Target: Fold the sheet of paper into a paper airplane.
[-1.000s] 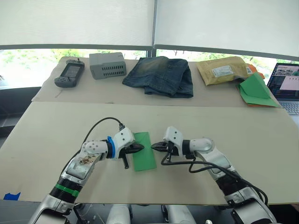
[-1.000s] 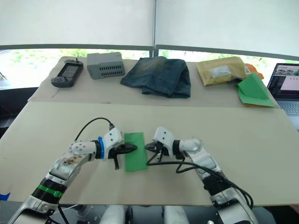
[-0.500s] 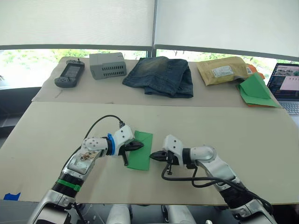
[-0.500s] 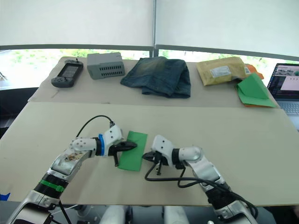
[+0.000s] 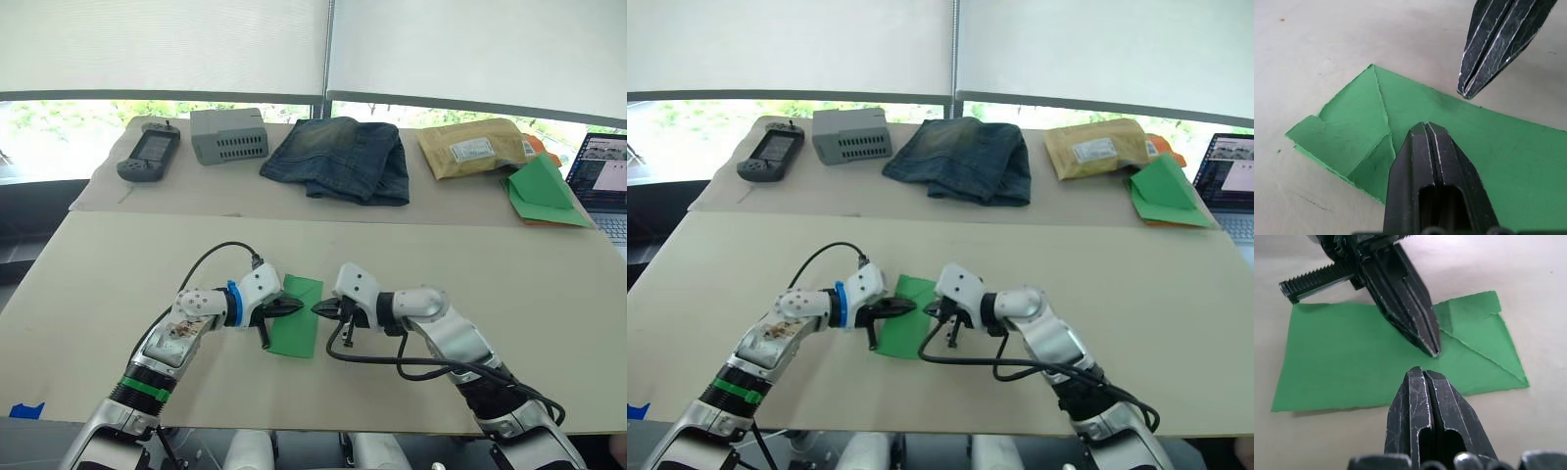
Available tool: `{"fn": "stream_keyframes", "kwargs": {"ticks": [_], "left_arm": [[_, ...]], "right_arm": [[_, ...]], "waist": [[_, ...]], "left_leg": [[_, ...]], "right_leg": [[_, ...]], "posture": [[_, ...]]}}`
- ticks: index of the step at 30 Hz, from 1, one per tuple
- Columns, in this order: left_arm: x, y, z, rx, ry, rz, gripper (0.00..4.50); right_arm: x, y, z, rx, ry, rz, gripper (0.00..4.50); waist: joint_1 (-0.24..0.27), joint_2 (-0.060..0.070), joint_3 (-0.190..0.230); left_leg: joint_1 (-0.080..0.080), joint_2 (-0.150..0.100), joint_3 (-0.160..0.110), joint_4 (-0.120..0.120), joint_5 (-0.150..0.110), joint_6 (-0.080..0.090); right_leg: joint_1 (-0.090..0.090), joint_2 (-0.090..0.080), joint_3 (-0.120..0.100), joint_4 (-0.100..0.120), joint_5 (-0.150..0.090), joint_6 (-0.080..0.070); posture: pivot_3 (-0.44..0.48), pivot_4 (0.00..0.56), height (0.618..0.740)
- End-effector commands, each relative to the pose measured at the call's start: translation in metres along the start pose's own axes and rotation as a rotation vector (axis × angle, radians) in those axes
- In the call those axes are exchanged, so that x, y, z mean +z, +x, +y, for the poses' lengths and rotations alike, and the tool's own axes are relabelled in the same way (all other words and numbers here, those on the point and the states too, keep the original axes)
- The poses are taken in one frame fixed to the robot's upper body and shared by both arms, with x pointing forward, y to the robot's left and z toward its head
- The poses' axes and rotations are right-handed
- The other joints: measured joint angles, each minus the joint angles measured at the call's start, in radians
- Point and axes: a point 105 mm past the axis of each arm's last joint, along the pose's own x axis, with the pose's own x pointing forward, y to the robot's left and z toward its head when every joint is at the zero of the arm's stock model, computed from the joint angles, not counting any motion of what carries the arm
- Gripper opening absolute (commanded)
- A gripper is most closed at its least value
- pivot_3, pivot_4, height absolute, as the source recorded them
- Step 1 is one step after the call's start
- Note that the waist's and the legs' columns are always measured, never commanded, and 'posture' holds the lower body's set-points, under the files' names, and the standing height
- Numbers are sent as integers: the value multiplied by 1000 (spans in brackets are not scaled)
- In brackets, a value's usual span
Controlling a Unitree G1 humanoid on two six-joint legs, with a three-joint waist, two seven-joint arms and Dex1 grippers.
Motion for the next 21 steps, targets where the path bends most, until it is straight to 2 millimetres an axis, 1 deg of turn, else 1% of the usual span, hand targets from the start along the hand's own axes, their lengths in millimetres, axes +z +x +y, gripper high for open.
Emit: {"fn": "stream_keyframes", "kwargs": {"ticks": [1, 7, 16, 19, 21], "left_arm": [[-27, 3, -9, -23, -44, 95, 0], [-25, 4, -7, -29, -38, 92, 0], [-29, 4, -20, -89, -47, 107, 0], [-29, 2, -20, -90, -48, 110, 0], [-27, 0, -18, -88, -51, 106, 0]], "right_arm": [[-1, 3, 16, 46, 27, -27, 63], [-1, 2, 44, 155, 121, -55, 63], [-2, 4, 80, 296, 160, 17, 63], [-1, 4, 81, 291, 166, 18, 63], [6, -4, 69, 229, 165, -18, 63]], "waist": [[-1, 0, 0], [-1, 0, 0], [-1, 0, 0], [-1, 0, 0], [0, 0, 0]], "left_leg": [[0, 0, 0, 0, 0, 0], [2, 0, 0, 0, 0, 0], [2, 0, 0, -1, 0, 0], [1, 0, 0, -1, 0, 0], [1, 0, 0, -2, 0, 0]], "right_leg": [[0, 0, 0, 0, 0, 0], [1, 0, 0, 0, -2, -2], [1, 0, 0, 0, -2, -2], [1, 0, 0, 0, -3, -2], [1, 0, 0, -1, -3, -2]], "posture": [[0, 150, 734], [0, 150, 734], [0, 150, 734], [0, 150, 734], [0, 150, 734]]}}
